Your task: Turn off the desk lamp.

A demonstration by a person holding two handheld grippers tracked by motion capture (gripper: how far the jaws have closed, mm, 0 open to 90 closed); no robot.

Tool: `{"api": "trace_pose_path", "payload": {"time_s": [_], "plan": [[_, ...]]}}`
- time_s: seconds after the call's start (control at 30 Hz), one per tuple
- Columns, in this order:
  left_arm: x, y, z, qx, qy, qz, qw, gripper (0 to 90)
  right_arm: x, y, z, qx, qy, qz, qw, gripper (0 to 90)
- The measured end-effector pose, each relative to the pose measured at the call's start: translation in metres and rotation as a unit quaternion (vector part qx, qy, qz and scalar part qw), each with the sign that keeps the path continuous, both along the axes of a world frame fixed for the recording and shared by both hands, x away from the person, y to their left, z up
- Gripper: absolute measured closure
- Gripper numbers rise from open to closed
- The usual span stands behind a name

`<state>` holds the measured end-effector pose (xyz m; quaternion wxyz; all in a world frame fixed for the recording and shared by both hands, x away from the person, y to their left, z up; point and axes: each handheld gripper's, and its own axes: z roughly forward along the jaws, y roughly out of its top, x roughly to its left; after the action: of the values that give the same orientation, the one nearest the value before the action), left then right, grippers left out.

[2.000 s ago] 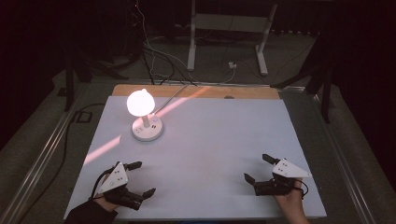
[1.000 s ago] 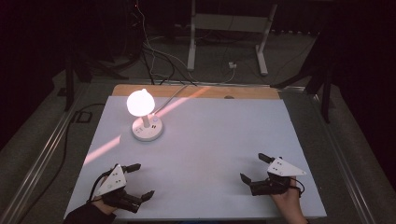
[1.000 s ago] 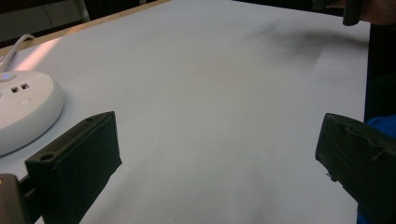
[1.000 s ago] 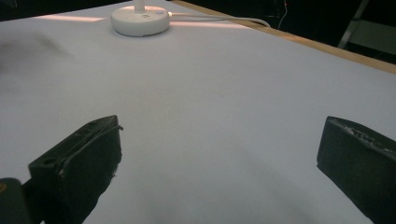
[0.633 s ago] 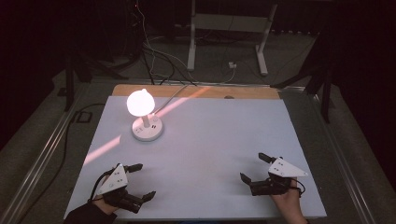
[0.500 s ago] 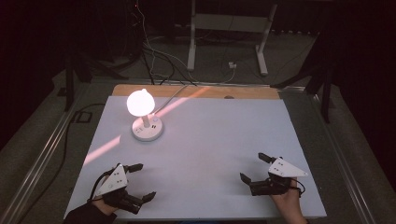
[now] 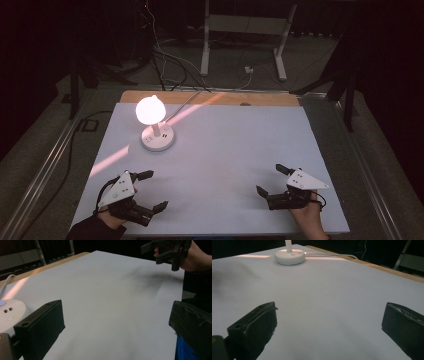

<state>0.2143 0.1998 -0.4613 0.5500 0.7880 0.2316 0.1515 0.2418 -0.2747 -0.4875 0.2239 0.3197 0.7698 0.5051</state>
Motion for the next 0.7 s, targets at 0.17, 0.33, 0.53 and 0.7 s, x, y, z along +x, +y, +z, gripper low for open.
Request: {"api": "trace_pose_path", "payload": {"time_s": [0.17,0.33,0.53,0.7], "plan": [[0.005,-0.001,0.005,-0.007,0.001,0.009,0.9999,0.6,0.0,0.0,0.0,0.0,-0.002,0.0,1.0,0.0],[0.011,-0.003,0.008,-0.007,0.002,0.022,0.9997,0.6,0.0,-0.001,0.001,0.0,-0.006,-0.003,1.0,0.0],[0.024,-0.008,0.011,-0.004,0.0,0.055,0.9985,0.6,0.0,0.0,0.0,-0.001,-0.004,-0.003,1.0,0.0],[0.035,-0.01,0.011,0.005,-0.002,0.09,0.996,0.6,0.0,-0.001,0.0,0.001,-0.003,-0.001,1.0,0.0]]}}
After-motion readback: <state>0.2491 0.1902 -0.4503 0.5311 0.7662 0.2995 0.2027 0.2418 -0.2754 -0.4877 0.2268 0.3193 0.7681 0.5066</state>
